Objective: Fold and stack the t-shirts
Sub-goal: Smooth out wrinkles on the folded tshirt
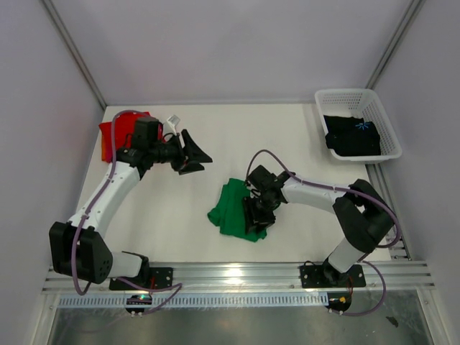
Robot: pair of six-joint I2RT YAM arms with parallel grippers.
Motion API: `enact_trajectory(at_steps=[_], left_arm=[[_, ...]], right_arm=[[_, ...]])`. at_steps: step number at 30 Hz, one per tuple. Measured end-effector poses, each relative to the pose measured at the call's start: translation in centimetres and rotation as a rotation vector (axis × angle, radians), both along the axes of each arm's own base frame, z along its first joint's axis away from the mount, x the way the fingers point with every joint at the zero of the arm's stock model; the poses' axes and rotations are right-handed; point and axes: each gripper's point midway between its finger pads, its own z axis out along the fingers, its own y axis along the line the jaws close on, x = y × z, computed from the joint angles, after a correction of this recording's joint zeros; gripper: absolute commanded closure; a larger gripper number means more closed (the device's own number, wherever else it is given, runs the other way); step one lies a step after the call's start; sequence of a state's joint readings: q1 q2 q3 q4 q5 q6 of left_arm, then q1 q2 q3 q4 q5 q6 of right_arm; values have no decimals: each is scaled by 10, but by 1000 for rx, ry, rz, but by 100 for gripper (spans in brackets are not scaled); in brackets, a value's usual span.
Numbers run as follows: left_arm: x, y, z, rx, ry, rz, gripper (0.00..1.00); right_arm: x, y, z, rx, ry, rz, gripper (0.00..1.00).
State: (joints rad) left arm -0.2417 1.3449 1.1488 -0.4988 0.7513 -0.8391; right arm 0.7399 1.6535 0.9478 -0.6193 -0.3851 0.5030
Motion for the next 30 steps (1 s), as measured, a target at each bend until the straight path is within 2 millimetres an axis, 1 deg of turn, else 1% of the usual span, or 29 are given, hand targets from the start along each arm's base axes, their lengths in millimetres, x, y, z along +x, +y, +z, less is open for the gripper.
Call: enact_trajectory(at_steps=[4,6,8,10,13,18,20,21,22,24,26,30], left_arm=[[1,0,-9,13,30,-6,44],[1,0,-13,18,44,-7,44],[1,0,-15,20,53,-7,44],[1,0,-15,21,56,-8,44],[2,0,-16,21,58,-8,44],[2,-1,-17,21,61,-9,44],[2,-1,-17,21,60,-10,44],[2,-1,-17,20,61,-11,44],[2,-1,-17,20,59,-12,44],[2,-1,-17,23,57,-14,44],[1,0,-17,28,52,-19,44],[1,0,-15,32,44,-25,44]], right_arm=[[-21,-18,-1,-30,38,-3,50],[-28,-25,0,-45,51,-4,50],[-29,-29,3,-54,46,-7,50],[-26,-28,9,-45,19,-15,50],[-11,-18,31,7,-56,-33,50],[35,16,101,164,-273,-72,50],[49,25,118,196,-321,-87,50],[54,28,121,197,-331,-93,50],[58,30,122,192,-333,-99,50],[65,33,112,156,-318,-108,50],[67,30,92,91,-285,-120,50],[62,12,54,-65,-202,-149,50]])
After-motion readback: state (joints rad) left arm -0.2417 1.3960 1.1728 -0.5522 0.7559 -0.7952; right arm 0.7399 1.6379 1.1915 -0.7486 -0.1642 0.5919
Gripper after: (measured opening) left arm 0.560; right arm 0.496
